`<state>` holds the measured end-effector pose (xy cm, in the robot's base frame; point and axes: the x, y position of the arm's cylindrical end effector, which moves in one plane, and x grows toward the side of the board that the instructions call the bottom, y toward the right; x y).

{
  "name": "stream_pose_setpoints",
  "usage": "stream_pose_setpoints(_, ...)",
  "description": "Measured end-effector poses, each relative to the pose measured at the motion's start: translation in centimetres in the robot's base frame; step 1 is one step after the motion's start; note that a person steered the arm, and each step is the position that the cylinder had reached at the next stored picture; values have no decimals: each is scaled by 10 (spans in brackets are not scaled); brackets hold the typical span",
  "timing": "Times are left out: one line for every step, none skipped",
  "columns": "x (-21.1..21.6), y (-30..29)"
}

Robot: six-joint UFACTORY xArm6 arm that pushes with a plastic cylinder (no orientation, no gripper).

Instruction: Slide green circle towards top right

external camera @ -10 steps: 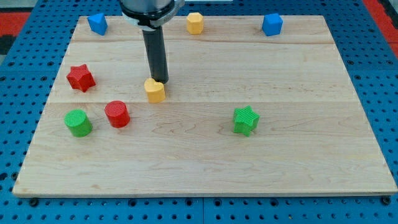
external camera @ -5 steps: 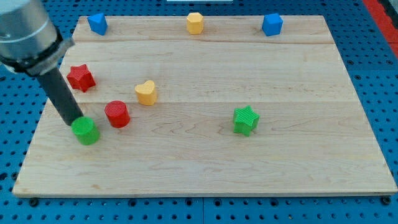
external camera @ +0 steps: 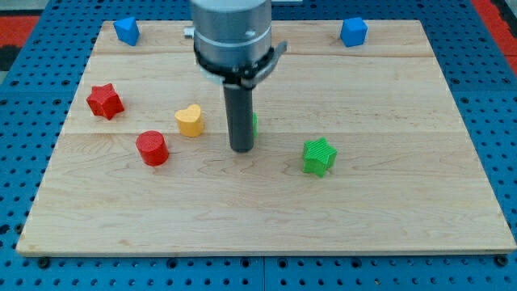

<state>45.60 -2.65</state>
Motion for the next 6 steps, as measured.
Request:
stream_pose_setpoints(9, -14)
stream_pose_setpoints(-19, -22)
stream_pose_setpoints(-37, 35)
stream_pose_setpoints(-49, 53)
stream_pose_setpoints(-57, -30)
stream_pose_setpoints(-78, 35)
